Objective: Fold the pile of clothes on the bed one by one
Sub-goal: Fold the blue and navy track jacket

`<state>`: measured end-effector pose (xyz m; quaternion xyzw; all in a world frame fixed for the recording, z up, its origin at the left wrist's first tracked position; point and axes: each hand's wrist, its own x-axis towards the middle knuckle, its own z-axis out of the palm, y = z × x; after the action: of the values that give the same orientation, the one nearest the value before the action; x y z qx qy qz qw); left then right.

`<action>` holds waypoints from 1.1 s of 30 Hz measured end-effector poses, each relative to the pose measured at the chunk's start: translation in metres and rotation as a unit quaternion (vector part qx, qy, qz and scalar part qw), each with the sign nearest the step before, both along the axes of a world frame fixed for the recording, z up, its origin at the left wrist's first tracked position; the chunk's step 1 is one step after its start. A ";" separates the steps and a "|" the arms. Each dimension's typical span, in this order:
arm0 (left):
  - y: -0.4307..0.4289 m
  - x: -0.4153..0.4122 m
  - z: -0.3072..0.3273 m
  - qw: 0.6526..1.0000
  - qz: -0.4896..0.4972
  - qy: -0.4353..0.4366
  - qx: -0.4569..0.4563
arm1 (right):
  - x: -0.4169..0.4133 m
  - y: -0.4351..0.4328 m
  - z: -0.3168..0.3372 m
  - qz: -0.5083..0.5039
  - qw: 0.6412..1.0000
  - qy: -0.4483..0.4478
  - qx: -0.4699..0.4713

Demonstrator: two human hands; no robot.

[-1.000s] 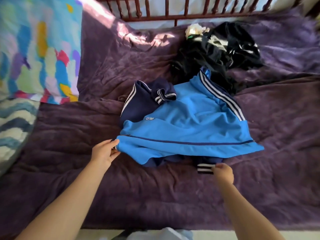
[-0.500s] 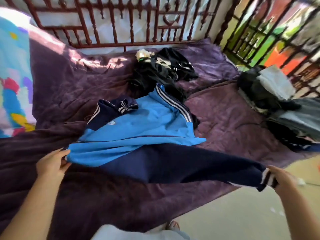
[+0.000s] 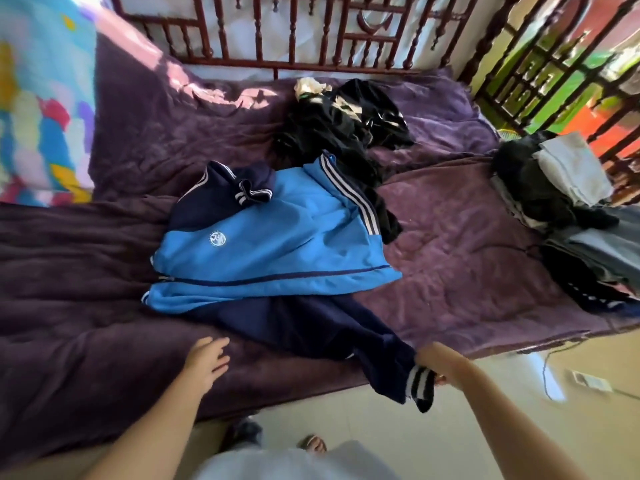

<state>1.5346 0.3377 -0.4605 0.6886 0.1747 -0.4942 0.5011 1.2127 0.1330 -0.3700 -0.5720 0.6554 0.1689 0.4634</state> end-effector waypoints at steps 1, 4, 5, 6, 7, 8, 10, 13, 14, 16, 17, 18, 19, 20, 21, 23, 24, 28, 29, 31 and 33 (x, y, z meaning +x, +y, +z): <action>0.000 -0.007 0.000 1.000 0.007 0.002 0.001 | 0.005 -0.005 0.014 0.043 0.999 -0.029 0.017; -0.006 -0.024 0.003 1.000 0.028 0.010 -0.002 | 0.017 -0.015 0.064 0.116 0.981 -0.157 0.015; -0.008 -0.029 0.005 0.999 0.036 0.020 -0.009 | 0.019 -0.018 0.082 0.126 0.972 -0.199 -0.001; -0.012 -0.033 0.006 0.998 0.052 0.038 -0.022 | 0.020 -0.019 0.100 0.130 0.963 -0.236 -0.011; -0.015 -0.038 0.009 0.994 0.074 0.063 -0.041 | 0.019 -0.020 0.116 0.131 0.953 -0.272 -0.009; -0.020 -0.042 0.010 0.989 0.096 0.089 -0.061 | 0.017 -0.022 0.129 0.132 0.943 -0.306 -0.001; -0.032 -0.048 0.016 0.973 0.148 0.139 -0.109 | 0.007 -0.023 0.150 0.129 0.919 -0.373 0.023; -0.049 -0.053 0.031 0.940 0.219 0.194 -0.173 | -0.013 -0.018 0.165 0.115 0.876 -0.468 0.036; -0.055 -0.054 0.037 0.929 0.243 0.205 -0.189 | -0.018 -0.015 0.168 0.112 0.848 -0.513 0.070; -0.064 -0.057 0.047 0.921 0.267 0.209 -0.191 | -0.021 -0.003 0.172 0.093 0.729 -0.652 0.187; -0.069 -0.059 0.047 0.927 0.264 0.200 -0.176 | -0.023 -0.003 0.174 0.072 0.682 -0.704 0.186; -0.071 -0.061 0.048 0.931 0.263 0.186 -0.171 | -0.030 -0.003 0.173 0.028 0.691 -0.707 0.146; -0.072 -0.063 0.046 0.933 0.270 0.168 -0.168 | -0.031 -0.002 0.172 0.004 0.720 -0.686 0.105; -0.071 -0.063 0.044 0.938 0.275 0.147 -0.153 | -0.029 -0.001 0.167 0.022 0.756 -0.651 0.062; -0.067 -0.064 0.043 0.945 0.278 0.110 -0.131 | -0.030 -0.003 0.164 -0.005 0.811 -0.583 0.046; -0.050 -0.062 0.041 0.969 0.238 -0.003 -0.070 | -0.039 -0.014 0.151 -0.051 0.885 -0.462 -0.039; -0.039 -0.060 0.040 0.977 0.196 -0.074 -0.045 | -0.042 -0.023 0.140 -0.095 0.903 -0.417 -0.035; 0.014 -0.045 0.035 0.969 0.044 -0.238 0.056 | -0.043 -0.032 0.080 -0.220 0.950 -0.213 0.055; 0.023 -0.044 0.034 0.967 0.026 -0.242 0.075 | -0.038 -0.028 0.064 -0.220 0.957 -0.180 0.053; 0.033 -0.042 0.028 0.968 0.007 -0.231 0.100 | -0.021 -0.019 0.035 -0.211 0.963 -0.156 0.057; 0.031 -0.041 0.022 0.970 -0.008 -0.216 0.112 | 0.007 -0.010 0.015 -0.207 0.964 -0.157 0.052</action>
<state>1.4936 0.3685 -0.4388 0.8322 0.1112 -0.3147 0.4427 1.2193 0.1229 -0.3548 -0.4179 0.6692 0.0112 0.6143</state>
